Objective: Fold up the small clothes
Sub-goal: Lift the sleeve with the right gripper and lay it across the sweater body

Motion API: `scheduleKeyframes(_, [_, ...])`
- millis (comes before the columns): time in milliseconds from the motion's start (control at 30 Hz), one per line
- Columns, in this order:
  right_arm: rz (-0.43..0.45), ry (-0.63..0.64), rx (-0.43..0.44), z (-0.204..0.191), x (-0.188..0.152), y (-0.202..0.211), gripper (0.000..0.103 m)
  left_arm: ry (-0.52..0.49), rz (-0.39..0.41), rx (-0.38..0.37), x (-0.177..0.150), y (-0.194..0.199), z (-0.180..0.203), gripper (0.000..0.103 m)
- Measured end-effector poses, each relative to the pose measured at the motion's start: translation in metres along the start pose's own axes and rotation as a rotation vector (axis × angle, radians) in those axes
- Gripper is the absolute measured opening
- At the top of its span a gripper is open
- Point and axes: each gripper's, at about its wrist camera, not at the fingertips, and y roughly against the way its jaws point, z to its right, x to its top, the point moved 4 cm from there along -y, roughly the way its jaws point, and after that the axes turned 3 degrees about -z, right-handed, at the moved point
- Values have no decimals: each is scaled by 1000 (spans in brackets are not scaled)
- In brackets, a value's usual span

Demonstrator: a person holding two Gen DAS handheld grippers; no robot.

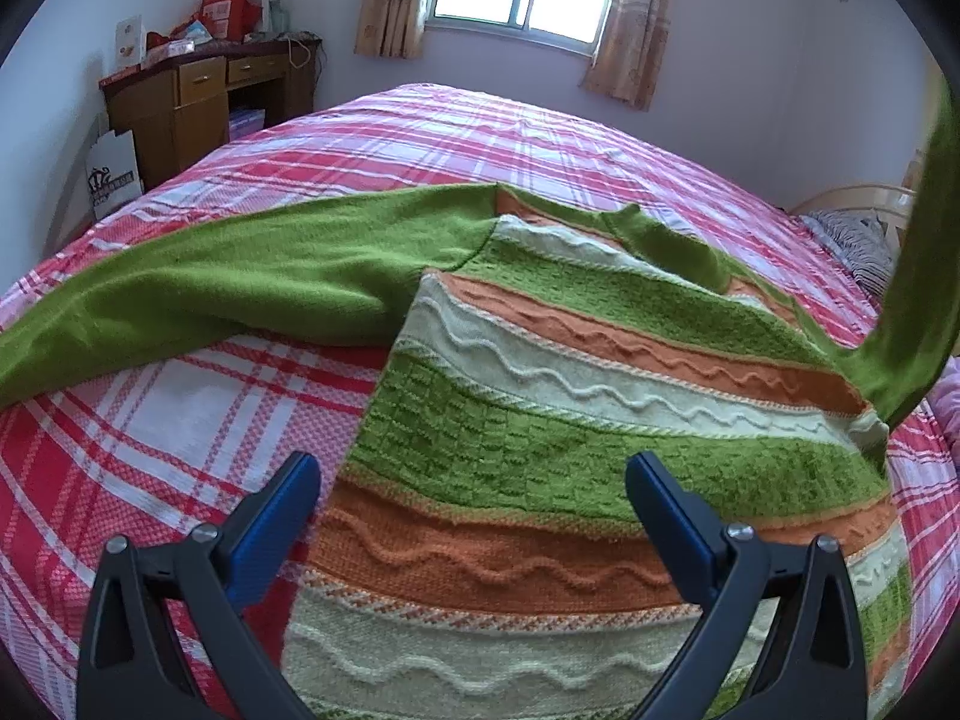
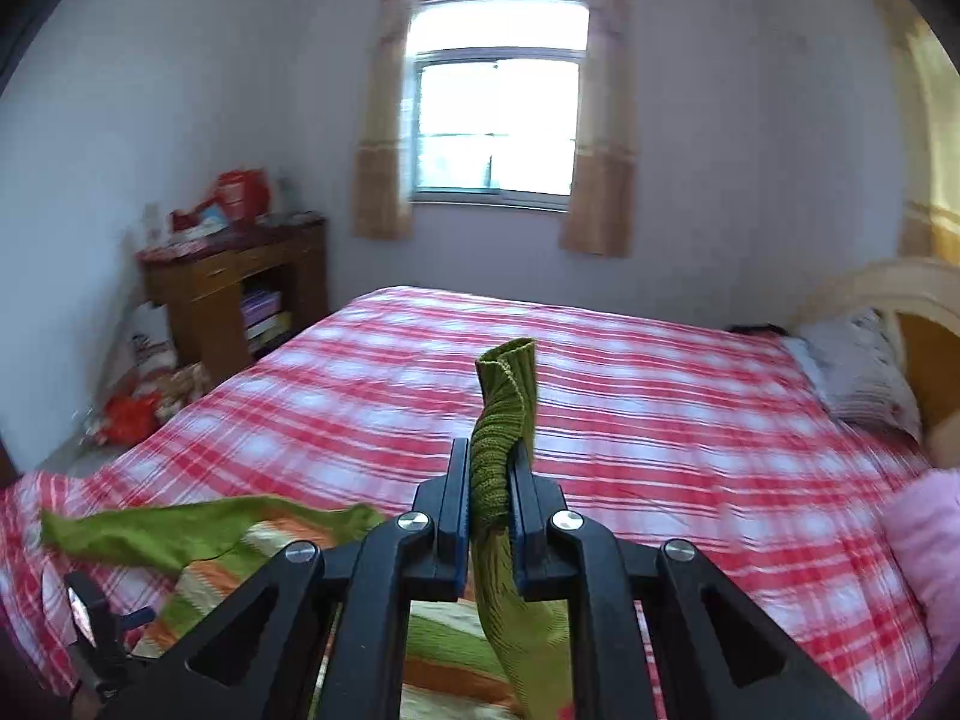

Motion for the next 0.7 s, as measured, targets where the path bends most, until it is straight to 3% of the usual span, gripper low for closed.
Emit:
scheduleKeyframes(267, [-93, 101, 168, -117, -59, -70, 10, 13, 7, -1, -2, 0, -2, 103])
scheduleKeyframes(367, [-149, 109, 223, -154, -102, -103, 10, 23, 16, 1, -3, 2, -5, 103])
scheduleKeyframes(467, [-259, 107, 300, -177, -147, -136, 11, 34, 18, 7, -3, 2, -7, 103])
scheduleKeyframes(500, [-272, 109, 299, -180, -155, -143, 13, 33, 16, 11, -3, 2, -6, 103])
scheduleKeyframes(533, [-298, 116, 297, -182, -170, -150, 25, 32, 14, 18, -3, 1, -6, 103])
scheduleKeyframes(567, [-318, 116, 295, -180, -177, -151, 46, 29, 12, 21, -4, 1, -6, 103])
scheduleKeyframes(600, [-346, 104, 295, -175, -188, -151, 55, 26, 8, 24, -3, 0, -6, 103])
scheduleKeyframes(700, [-314, 41, 303, -142, -199, -128, 58, 3, -21, 20, -2, -4, -3, 103])
